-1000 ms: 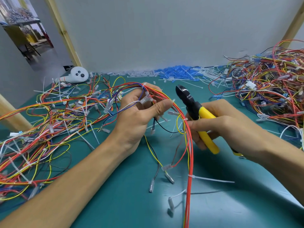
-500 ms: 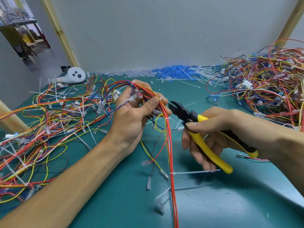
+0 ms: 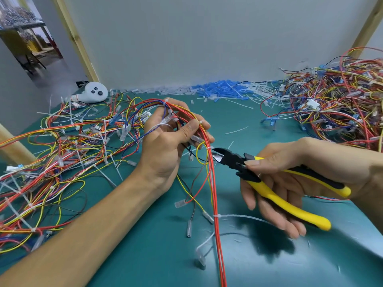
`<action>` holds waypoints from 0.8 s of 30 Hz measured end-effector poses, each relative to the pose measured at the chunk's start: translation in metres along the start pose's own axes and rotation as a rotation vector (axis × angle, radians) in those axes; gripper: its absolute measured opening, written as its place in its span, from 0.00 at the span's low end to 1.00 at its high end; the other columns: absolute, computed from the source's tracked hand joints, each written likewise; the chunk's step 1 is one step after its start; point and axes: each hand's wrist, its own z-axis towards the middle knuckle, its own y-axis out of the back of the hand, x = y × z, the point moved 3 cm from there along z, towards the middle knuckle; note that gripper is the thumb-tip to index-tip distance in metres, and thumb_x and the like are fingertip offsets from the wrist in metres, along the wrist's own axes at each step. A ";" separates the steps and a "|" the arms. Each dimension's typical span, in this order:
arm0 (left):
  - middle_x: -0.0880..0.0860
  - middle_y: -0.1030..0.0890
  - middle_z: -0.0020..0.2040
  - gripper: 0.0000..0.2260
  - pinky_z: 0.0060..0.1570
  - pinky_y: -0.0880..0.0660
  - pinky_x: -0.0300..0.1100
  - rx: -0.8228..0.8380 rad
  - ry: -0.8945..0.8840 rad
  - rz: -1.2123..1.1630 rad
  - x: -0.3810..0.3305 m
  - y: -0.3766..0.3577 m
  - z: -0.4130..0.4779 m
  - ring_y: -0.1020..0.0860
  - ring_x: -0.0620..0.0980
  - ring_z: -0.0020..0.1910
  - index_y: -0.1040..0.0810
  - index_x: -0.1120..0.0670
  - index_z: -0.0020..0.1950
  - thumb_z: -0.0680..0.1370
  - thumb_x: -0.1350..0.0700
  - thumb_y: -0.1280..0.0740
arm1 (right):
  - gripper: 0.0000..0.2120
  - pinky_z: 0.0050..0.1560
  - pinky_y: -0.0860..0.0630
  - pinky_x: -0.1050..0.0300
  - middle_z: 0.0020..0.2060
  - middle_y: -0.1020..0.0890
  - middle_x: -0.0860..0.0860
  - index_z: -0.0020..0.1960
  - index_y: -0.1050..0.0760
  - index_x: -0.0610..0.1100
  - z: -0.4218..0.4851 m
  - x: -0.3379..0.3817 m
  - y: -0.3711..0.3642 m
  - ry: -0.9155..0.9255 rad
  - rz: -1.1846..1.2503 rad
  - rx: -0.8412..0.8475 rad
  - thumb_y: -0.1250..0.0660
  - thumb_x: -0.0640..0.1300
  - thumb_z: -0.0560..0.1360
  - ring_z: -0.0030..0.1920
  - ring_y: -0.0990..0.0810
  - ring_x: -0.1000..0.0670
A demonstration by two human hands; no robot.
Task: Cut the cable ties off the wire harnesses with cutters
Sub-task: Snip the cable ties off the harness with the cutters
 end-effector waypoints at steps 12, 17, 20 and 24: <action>0.59 0.18 0.40 0.10 0.37 0.20 0.46 0.015 0.009 0.011 -0.001 0.002 0.001 0.18 0.59 0.33 0.29 0.57 0.54 0.79 0.71 0.36 | 0.33 0.33 0.16 0.52 0.33 0.16 0.39 0.52 0.26 0.33 0.006 0.001 0.002 0.025 0.089 0.079 0.25 0.61 0.65 0.31 0.15 0.41; 0.58 0.17 0.40 0.10 0.38 0.19 0.47 0.017 0.012 0.013 -0.001 0.001 0.000 0.18 0.58 0.33 0.29 0.58 0.54 0.79 0.71 0.37 | 0.40 0.33 0.16 0.52 0.31 0.17 0.41 0.50 0.27 0.34 -0.002 0.008 -0.004 -0.025 0.011 0.060 0.28 0.61 0.48 0.29 0.16 0.42; 0.59 0.18 0.41 0.10 0.38 0.20 0.47 0.017 0.018 -0.003 -0.001 0.000 0.000 0.18 0.58 0.34 0.29 0.58 0.54 0.79 0.70 0.36 | 0.26 0.31 0.17 0.52 0.30 0.19 0.39 0.49 0.27 0.32 0.002 0.007 -0.003 0.058 0.060 0.026 0.35 0.56 0.67 0.27 0.18 0.42; 0.59 0.17 0.41 0.09 0.35 0.21 0.44 -0.005 0.026 -0.013 -0.002 -0.001 -0.001 0.18 0.58 0.34 0.29 0.58 0.54 0.77 0.69 0.34 | 0.15 0.28 0.21 0.53 0.26 0.25 0.39 0.44 0.27 0.33 0.002 0.002 -0.003 0.156 0.149 -0.022 0.29 0.46 0.72 0.25 0.22 0.42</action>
